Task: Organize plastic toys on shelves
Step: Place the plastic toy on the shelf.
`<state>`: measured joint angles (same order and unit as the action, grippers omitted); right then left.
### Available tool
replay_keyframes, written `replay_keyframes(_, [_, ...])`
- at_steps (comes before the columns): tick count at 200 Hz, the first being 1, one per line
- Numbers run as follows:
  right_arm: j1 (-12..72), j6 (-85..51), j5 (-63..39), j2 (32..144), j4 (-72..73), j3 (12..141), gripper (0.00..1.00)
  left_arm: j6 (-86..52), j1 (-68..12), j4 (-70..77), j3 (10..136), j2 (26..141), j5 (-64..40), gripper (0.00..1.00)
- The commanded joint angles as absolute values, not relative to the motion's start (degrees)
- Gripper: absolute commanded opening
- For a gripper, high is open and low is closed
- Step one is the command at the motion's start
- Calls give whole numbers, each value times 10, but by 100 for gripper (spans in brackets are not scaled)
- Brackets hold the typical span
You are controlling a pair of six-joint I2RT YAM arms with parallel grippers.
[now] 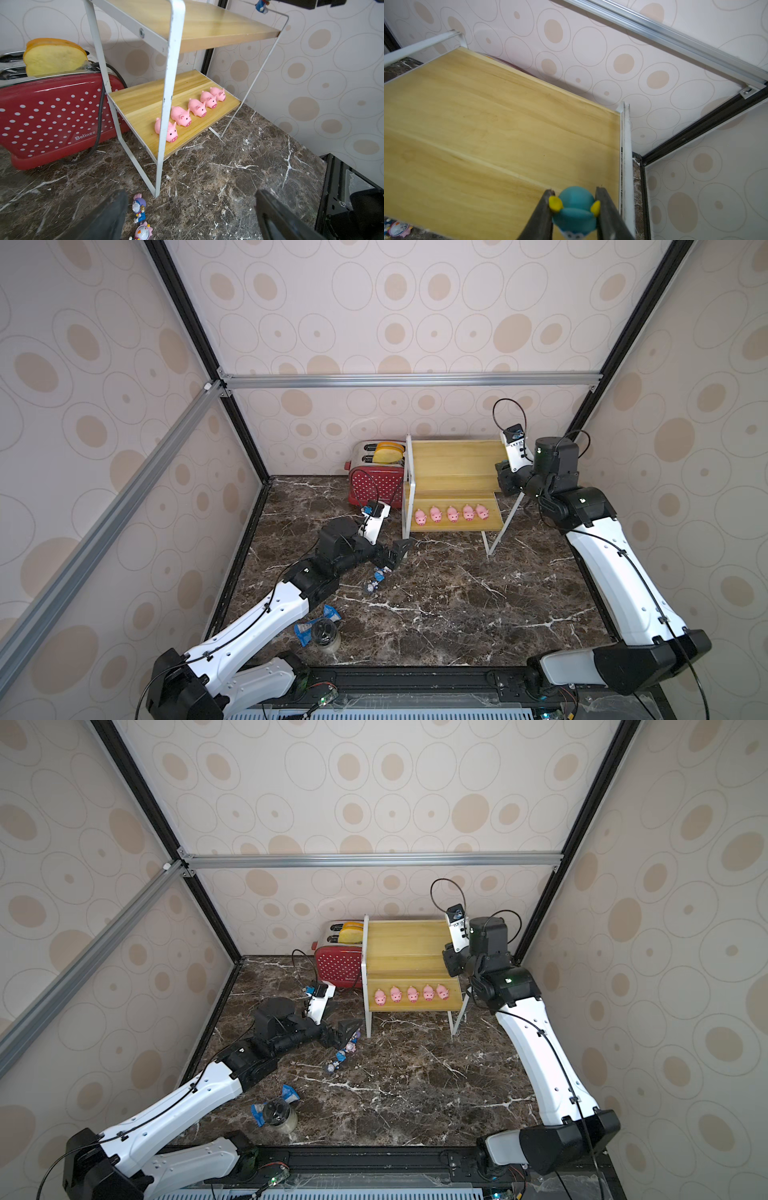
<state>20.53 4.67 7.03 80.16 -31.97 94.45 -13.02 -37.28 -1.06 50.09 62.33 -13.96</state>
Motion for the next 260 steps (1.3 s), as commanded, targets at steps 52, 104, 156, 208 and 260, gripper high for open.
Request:
replay_keyframes(52, [192,49,68,823,-288,950,30,-123,-369,-29,510,622,-126,99])
replay_keyframes(104, [191,23,114,843,-302,966,31,-131,-370,-30,511,628,-129,99])
replay_keyframes(156, [192,-24,126,873,-367,1015,35,-132,-370,-33,510,623,-137,99])
replay_keyframes(208, [192,-61,127,888,-424,1052,35,-131,-370,-30,505,620,-141,99])
replay_keyframes(260, [192,-87,124,908,-471,1091,38,-133,-370,-29,504,621,-147,99])
